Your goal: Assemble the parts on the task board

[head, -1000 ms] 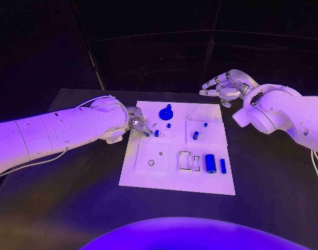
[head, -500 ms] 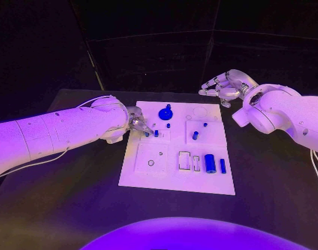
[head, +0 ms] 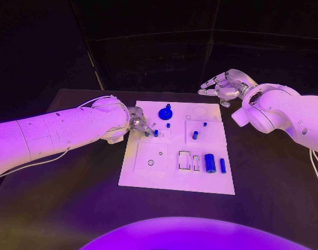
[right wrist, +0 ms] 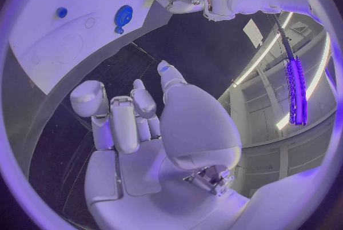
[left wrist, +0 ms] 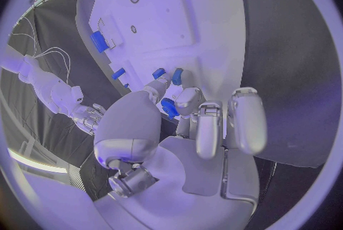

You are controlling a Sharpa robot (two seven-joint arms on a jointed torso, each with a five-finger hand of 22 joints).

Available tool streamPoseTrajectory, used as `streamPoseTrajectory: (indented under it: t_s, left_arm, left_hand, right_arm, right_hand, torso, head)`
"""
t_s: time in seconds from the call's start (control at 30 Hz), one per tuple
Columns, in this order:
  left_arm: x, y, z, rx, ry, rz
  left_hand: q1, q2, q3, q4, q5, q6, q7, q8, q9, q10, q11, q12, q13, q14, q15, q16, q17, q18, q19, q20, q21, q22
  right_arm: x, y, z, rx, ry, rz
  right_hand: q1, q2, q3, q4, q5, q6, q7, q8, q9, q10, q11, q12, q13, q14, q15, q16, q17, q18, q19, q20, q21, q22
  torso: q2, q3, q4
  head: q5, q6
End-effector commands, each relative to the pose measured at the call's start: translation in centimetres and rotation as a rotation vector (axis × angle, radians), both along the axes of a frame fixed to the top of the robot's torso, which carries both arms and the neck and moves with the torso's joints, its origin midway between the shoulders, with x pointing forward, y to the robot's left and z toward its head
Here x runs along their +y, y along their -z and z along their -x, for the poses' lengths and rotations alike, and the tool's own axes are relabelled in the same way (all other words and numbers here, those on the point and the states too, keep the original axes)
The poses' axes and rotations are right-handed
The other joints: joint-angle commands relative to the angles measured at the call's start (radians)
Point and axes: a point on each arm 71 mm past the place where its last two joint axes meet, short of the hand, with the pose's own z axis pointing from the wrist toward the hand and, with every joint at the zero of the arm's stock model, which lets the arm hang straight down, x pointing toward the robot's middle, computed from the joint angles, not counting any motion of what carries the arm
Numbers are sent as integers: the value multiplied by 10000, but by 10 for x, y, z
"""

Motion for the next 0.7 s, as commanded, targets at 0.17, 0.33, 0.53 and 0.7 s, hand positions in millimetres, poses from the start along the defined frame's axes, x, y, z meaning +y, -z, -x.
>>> streamPoseTrajectory:
  t_s: [0.17,0.33,0.53,0.7]
  left_arm:
    - [2,-1,0,87,12,-58]
    - [3,-3,1,-2,-4,1]
    - [3,-15,-1,-355,-182,317]
    - [5,-28,-5,-643,-530,835]
  left_hand:
    - [-32,-32,-200,36,-6,73,19,-38,1,61,-33,54,-5,1074,-79,31,2634,-111,123,-80,6,-26]
    - [-52,-78,-580,167,-11,52,23,-51,-14,9,-30,4,-79,1074,-78,31,2634,-93,91,-82,-65,-114]
    - [55,-115,-1452,501,-42,-121,79,-82,-38,-286,9,-270,-510,1074,-39,31,2634,-23,-28,-66,-344,-463]
    - [255,44,-2001,835,-114,-523,210,-235,-130,-823,127,-797,-1371,1020,34,-82,2419,58,-171,-2,-707,-913]
  right_arm:
    - [1,-1,0,-35,-97,29]
    - [1,-1,0,-78,-118,49]
    - [2,-2,0,-138,-136,78]
    - [2,-2,-1,-182,-147,91]
  right_hand:
    - [-6,60,-59,8,66,-48,-36,67,-10,-29,-30,-20,-16,401,-64,-67,-6,132,-39,0,-37,-10]
    - [-14,60,-67,18,66,-51,-36,67,-11,-33,-29,-23,-22,399,-64,-72,-14,134,-45,0,-43,-22]
    - [-14,60,-67,18,66,-51,-36,67,-11,-33,-29,-23,-22,399,-64,-72,-14,134,-45,0,-43,-22]
    - [-14,60,-67,18,66,-51,-36,67,-11,-33,-29,-23,-22,399,-64,-72,-14,134,-45,0,-43,-22]
  torso:
    - [4,-7,6]
    - [-1,-10,3]
    - [-1,-9,3]
    - [-2,-6,6]
  head:
    - [-20,0]
    - [-34,-19]
    - [-39,-7]
    - [-26,-13]
